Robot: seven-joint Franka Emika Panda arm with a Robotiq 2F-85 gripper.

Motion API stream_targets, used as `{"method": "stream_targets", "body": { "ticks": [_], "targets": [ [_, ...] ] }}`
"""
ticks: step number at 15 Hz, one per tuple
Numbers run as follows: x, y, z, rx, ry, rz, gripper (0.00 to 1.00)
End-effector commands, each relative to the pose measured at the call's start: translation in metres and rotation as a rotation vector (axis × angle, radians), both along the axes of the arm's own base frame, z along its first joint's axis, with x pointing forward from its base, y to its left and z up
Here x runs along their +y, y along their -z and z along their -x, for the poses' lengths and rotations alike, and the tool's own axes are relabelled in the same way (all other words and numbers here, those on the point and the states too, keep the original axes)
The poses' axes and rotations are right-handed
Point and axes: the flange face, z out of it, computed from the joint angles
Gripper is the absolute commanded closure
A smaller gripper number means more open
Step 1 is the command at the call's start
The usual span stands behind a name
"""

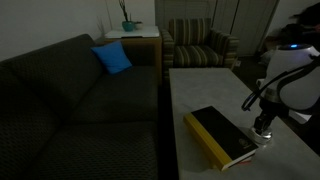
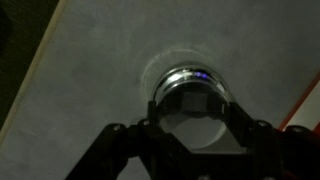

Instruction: Remove the silver lid from the silver tin

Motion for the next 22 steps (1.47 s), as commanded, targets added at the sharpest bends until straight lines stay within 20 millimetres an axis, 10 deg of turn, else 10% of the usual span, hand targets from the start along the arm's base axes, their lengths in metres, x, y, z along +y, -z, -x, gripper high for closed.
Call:
{"method": "stream_targets", "body": {
  "ticks": [1,14,22],
  "targets": [
    [0.005,-0.008,0.012,-0.017,-0.046,0.013,0.56],
    [0.038,-0.042,0.049,0.074,0.034,-0.010,0.56],
    [0.035,0.008,0.080,0.390,-0.019,-0.026,0.56]
  ]
}}
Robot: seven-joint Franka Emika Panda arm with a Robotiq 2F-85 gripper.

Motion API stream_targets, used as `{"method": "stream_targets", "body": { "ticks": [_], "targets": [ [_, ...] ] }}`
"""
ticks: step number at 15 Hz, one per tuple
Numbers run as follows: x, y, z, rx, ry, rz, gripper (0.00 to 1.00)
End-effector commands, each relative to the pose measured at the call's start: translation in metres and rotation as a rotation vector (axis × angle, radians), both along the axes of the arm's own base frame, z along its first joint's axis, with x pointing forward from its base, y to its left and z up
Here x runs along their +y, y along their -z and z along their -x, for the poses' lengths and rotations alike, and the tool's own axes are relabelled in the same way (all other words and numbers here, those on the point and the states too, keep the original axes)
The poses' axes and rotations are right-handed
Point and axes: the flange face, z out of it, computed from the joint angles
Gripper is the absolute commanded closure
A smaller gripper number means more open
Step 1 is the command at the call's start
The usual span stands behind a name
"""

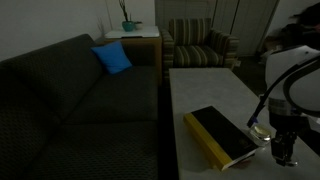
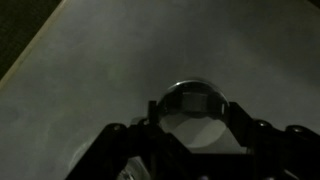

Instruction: Remove the silver lid from the silver tin

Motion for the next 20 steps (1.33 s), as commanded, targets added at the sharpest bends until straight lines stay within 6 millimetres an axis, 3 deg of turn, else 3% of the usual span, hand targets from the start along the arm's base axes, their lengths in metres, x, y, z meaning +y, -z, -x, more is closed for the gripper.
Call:
{"method": "stream_targets", "body": {
  "ticks": [1,5,8,20],
  "targets": [
    [-0.023,0.024,0.001,0.059,-0.005,-0.014,0.56],
    [-0.051,0.052,-0.007,0.013,0.002,0.020,0.56],
    [-0.063,0.066,-0.018,-0.004,0.005,0.045,0.56],
    [-0.079,0.076,-0.044,-0.114,0.009,0.043,0.56]
  ]
}}
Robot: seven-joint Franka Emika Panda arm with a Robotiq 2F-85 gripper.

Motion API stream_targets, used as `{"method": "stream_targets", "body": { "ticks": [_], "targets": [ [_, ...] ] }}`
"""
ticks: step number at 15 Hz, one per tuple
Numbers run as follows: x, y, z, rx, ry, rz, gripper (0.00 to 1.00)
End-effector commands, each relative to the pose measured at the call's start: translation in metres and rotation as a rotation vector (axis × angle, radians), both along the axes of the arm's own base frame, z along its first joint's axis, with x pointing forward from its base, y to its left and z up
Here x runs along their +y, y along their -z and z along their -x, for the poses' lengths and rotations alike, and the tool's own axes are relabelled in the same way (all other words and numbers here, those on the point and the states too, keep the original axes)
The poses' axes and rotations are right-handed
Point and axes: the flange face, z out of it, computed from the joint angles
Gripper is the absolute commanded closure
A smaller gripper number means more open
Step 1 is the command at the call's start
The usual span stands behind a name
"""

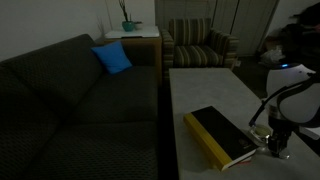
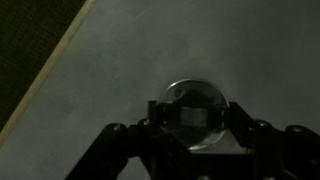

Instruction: Remove the silver lid from the silver tin

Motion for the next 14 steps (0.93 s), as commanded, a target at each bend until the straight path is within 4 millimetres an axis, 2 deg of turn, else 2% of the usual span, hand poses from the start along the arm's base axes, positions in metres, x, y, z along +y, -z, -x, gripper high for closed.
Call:
{"method": "stream_targets", "body": {
  "ticks": [1,2,3,4,8,14],
  "targets": [
    [-0.008,0.010,-0.002,-0.022,-0.013,-0.008,0.56],
    [-0.008,0.010,-0.002,-0.021,-0.012,-0.009,0.56],
    [-0.008,0.010,-0.002,-0.020,-0.014,-0.008,0.28],
    [-0.007,0.011,-0.001,-0.025,-0.016,0.002,0.10],
    [-0.010,0.013,0.002,-0.036,-0.008,0.008,0.00],
    [-0.009,0.008,0.010,-0.055,-0.018,0.022,0.00]
  ]
}}
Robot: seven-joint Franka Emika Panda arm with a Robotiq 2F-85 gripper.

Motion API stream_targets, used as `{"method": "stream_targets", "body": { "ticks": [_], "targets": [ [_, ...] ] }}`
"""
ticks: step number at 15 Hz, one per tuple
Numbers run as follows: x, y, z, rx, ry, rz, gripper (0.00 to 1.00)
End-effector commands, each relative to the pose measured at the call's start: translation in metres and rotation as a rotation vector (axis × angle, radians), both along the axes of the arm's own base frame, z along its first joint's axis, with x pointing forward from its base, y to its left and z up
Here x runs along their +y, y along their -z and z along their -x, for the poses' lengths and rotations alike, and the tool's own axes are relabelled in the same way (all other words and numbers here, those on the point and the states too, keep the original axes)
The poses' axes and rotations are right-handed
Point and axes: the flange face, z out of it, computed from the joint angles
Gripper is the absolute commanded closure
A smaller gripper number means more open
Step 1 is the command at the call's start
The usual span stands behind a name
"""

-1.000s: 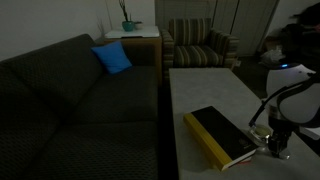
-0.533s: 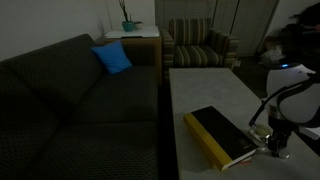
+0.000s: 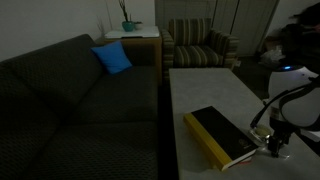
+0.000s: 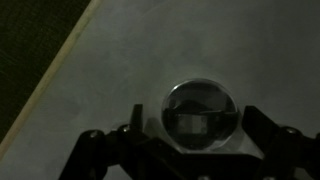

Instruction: Remove the silver lid from the silver tin

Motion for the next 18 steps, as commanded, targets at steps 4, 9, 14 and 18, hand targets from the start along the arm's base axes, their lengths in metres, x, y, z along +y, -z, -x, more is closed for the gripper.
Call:
{"method": "stream_targets", "body": {
  "ticks": [4,9,14,18],
  "targets": [
    [0.003,-0.004,0.017,-0.050,-0.011,0.034,0.00],
    [0.011,-0.018,0.036,-0.098,0.034,0.096,0.00],
    [0.025,-0.030,0.062,-0.130,0.073,0.188,0.00],
    [0.038,-0.043,0.082,-0.152,0.098,0.265,0.00]
  ]
}}
